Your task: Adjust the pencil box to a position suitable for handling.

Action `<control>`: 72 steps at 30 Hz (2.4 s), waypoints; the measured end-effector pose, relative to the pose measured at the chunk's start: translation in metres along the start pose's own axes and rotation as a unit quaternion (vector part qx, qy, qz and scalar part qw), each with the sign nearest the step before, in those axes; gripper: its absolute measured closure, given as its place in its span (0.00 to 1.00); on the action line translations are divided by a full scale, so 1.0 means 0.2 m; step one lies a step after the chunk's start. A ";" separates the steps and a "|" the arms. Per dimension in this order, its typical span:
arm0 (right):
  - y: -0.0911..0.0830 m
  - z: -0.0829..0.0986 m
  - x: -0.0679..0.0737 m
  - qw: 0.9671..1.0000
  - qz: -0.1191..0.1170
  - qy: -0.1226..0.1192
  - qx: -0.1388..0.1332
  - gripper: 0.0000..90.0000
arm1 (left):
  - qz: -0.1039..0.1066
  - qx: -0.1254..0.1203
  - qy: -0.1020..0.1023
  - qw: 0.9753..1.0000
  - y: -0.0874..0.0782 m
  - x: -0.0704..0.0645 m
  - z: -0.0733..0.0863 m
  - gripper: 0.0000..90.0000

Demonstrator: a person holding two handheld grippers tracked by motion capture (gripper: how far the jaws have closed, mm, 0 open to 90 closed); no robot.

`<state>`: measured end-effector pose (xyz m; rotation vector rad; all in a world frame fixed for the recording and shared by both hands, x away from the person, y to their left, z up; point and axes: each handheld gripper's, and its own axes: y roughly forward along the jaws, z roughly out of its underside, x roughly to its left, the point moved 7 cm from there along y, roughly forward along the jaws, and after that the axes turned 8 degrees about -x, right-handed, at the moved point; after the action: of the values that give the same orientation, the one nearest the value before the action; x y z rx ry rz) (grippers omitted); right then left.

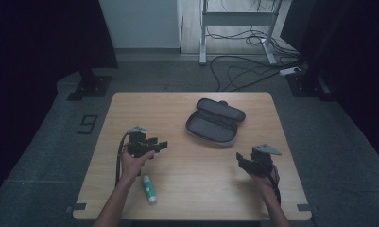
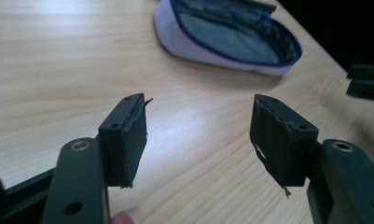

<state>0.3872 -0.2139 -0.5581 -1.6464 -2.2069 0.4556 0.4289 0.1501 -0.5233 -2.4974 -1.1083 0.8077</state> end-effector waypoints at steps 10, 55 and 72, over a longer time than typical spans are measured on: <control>0.02 -0.04 0.04 1.000 -0.009 0.001 -0.003 0.32 | -0.002 0.001 0.012 1.000 0.06 -0.06 -0.09 0.42; 0.15 -0.12 0.05 1.000 -0.013 0.008 0.013 0.35 | -0.031 0.020 -0.004 0.999 0.46 -0.05 -0.16 0.42; 0.22 -0.20 0.03 1.000 -0.010 0.011 0.008 0.35 | -0.046 0.034 0.001 0.998 0.59 -0.05 -0.16 0.41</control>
<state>0.4419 -0.1947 -0.5428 -1.6133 -2.1950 0.4458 0.5116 0.0629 -0.5486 -2.3726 -1.1653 0.8029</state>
